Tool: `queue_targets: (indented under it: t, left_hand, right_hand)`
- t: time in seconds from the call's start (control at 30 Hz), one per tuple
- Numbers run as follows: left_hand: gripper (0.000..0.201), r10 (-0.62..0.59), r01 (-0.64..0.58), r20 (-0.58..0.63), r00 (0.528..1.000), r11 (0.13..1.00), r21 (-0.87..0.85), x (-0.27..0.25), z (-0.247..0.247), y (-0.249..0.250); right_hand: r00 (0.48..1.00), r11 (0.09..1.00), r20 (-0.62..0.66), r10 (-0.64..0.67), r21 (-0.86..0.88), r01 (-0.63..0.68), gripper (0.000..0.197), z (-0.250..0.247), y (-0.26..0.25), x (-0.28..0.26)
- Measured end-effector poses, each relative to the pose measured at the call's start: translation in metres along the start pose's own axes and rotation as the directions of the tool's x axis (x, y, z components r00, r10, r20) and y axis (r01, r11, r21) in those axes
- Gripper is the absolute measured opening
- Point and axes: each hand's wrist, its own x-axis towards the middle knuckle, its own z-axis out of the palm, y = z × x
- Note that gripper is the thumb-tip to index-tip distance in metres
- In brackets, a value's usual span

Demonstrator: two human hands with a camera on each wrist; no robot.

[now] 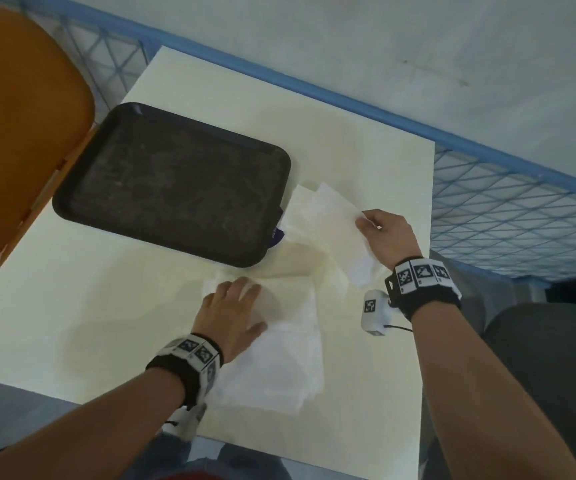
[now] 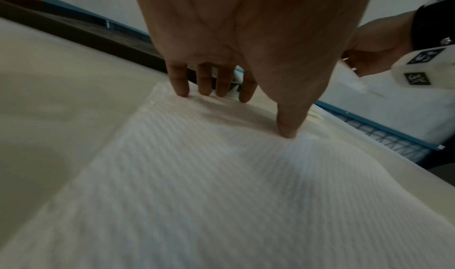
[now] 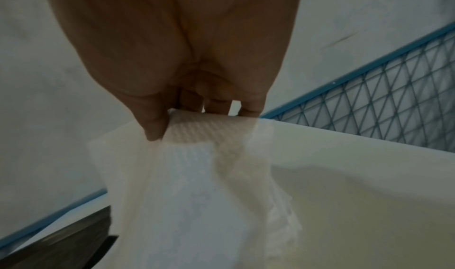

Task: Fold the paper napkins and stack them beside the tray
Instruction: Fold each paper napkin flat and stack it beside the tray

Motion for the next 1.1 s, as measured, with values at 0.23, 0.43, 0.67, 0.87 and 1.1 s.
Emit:
queue_targets:
  t: [0.23, 0.43, 0.67, 0.87, 1.1]
  left_hand:
    - [0.049, 0.018, -0.018, -0.004, 1.000, 0.998, -0.055, 0.032, -0.009, 0.016]
    - [0.031, 0.033, -0.037, -0.088, 0.996, 0.998, -0.049, 0.040, -0.019, 0.015]
    - [0.013, 0.058, -0.062, -0.187, 0.981, 0.998, -0.015, 0.043, -0.025, 0.010]
    - [0.015, 0.158, -0.172, -0.152, 0.976, 0.982, -0.081, 0.043, -0.042, 0.008]
    - [0.027, 0.128, -0.213, -0.181, 0.975, 0.762, -0.611, 0.026, -0.088, 0.011]
  right_hand:
    - [0.989, 0.996, 0.136, -0.063, -0.060, 0.071, 0.027, 0.010, 0.003, 0.054]
    - [0.984, 0.971, 0.116, -0.134, -0.182, 0.154, 0.029, 0.027, -0.001, 0.094]
    - [0.973, 0.828, -0.018, -0.232, -0.528, 0.188, 0.063, 0.041, -0.005, 0.080]
    - [0.984, 0.932, -0.079, -0.159, 0.316, 0.176, 0.047, 0.041, 0.008, -0.030]
    - [0.977, 0.866, 0.211, -0.015, 0.491, -0.092, 0.070, 0.066, 0.032, -0.116]
